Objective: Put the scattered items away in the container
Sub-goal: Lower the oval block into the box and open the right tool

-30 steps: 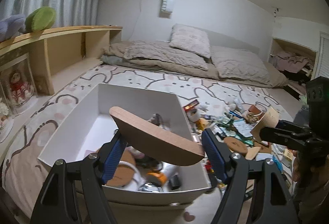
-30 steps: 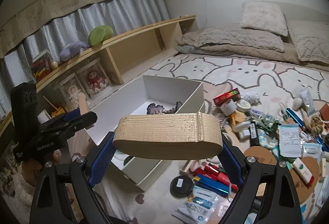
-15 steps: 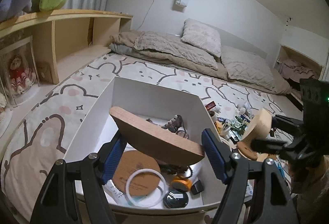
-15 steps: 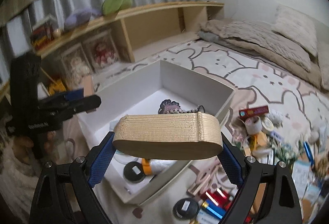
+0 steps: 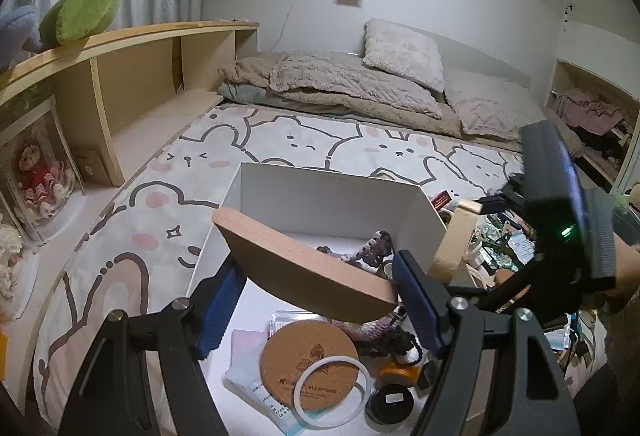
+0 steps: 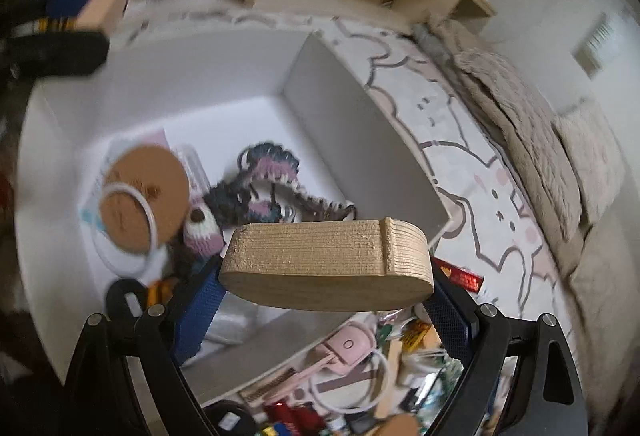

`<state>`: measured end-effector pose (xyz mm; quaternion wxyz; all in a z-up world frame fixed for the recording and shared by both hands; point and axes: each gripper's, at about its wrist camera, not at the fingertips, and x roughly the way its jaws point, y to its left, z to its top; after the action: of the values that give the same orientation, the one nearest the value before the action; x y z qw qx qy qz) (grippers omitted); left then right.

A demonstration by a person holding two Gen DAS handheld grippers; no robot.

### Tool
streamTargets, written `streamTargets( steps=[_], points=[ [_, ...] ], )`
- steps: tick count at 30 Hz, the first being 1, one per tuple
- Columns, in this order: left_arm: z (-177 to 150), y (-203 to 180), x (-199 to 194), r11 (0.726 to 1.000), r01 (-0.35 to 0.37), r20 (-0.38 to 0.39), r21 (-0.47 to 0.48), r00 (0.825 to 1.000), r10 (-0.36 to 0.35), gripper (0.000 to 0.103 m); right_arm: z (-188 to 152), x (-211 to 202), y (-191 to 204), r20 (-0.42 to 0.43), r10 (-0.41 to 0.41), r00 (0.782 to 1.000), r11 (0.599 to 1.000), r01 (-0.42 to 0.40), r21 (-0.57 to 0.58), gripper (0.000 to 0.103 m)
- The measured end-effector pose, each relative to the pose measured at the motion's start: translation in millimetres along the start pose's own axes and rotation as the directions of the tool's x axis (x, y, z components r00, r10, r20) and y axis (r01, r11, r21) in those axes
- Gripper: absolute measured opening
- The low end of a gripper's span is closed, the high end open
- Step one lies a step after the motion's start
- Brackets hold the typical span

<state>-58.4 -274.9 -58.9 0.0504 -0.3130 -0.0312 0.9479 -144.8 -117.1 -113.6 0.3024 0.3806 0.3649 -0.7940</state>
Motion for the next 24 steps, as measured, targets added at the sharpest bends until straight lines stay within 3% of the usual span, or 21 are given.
streamTargets(
  steps=[8,15,17,20,24],
  points=[
    [-8.7,15.4,1.1,0.999,-0.002,0.001,-0.032,1.0,0.002,0.075,15.7,39.4,28.3,-0.164,-0.05,0.985,0.972,0.01,-0.234,0.093],
    [-8.9,23.1,-13.5,1.0,-0.016,0.037,-0.021,0.999,0.017,0.075,13.8,67.8,60.1,-0.27,-0.098,0.958,0.909,-0.024,-0.417,0.093],
    [-8.1,25.6,-18.8,1.0,-0.016,0.05,-0.021,0.999,0.017,0.075,16.2,66.0,63.4,-0.272,-0.06,0.96,0.907,-0.062,-0.417,0.093],
    [-6.9,30.3,-24.8,1.0,-0.009,0.064,-0.029,0.998,0.011,0.075,15.9,49.3,70.7,-0.231,0.08,0.97,0.888,-0.175,-0.426,0.093],
    [-6.6,32.7,-25.0,0.999,-0.003,0.057,-0.033,0.998,0.005,0.075,11.2,29.1,62.5,-0.153,0.128,0.98,0.895,-0.18,-0.407,0.103]
  ],
)
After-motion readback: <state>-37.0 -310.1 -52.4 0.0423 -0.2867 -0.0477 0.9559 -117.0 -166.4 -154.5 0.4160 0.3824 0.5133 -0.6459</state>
